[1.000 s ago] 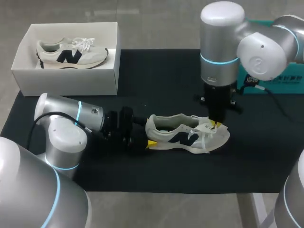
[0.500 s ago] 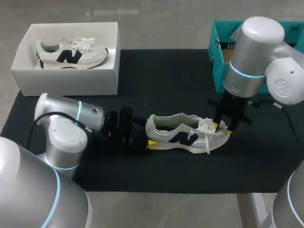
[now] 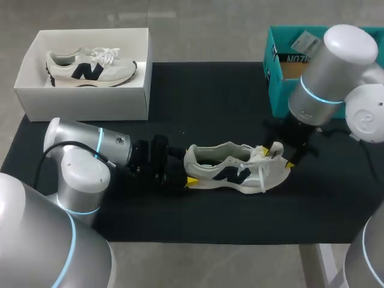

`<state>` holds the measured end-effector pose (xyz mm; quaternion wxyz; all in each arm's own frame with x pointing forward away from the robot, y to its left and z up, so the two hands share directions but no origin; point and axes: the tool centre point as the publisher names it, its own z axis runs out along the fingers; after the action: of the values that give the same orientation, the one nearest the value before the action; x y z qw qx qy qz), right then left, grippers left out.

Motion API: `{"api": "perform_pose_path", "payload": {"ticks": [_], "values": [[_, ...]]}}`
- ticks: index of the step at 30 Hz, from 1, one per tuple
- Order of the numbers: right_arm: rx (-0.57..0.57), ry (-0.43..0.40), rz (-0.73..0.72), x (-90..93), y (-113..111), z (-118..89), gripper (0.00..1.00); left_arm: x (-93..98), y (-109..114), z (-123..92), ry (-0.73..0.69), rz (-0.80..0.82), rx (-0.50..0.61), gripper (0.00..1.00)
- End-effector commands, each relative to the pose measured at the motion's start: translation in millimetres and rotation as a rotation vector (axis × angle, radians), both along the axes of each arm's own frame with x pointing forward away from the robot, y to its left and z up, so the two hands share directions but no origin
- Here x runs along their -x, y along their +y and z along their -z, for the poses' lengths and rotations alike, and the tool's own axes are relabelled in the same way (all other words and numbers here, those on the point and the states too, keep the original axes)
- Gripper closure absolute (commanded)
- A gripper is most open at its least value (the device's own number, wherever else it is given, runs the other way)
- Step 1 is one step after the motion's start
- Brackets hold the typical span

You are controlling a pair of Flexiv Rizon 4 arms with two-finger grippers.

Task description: Take the shoe out of the shoebox, open the shoe tongue, remove and reinsert the insole, then place the shoe into the shoebox

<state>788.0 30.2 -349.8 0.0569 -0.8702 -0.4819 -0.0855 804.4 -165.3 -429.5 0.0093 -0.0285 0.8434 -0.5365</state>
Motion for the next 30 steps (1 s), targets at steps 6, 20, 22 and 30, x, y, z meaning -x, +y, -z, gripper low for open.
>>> {"api": "perform_pose_path", "payload": {"ticks": [6, 20, 22, 30], "values": [[0.014, -0.096, -0.142, -3.1, 23.1, -68.2, 0.00, -0.3, -0.9, 1.8, 0.000, 0.000, -0.002, 1.00], [-0.418, 0.057, -1.087, -7.8, 105.9, -114.9, 0.00, -0.3, -0.9, 1.8, 0.000, 0.000, -0.002, 1.00], [-0.418, 0.057, -1.087, -7.8, 105.9, -114.9, 0.00, -0.3, -0.9, 1.8, 0.000, 0.000, -0.002, 1.00], [-0.418, 0.057, -1.087, -7.8, 105.9, -114.9, 0.00, -0.3, -0.9, 1.8, 0.000, 0.000, -0.002, 1.00]]}}
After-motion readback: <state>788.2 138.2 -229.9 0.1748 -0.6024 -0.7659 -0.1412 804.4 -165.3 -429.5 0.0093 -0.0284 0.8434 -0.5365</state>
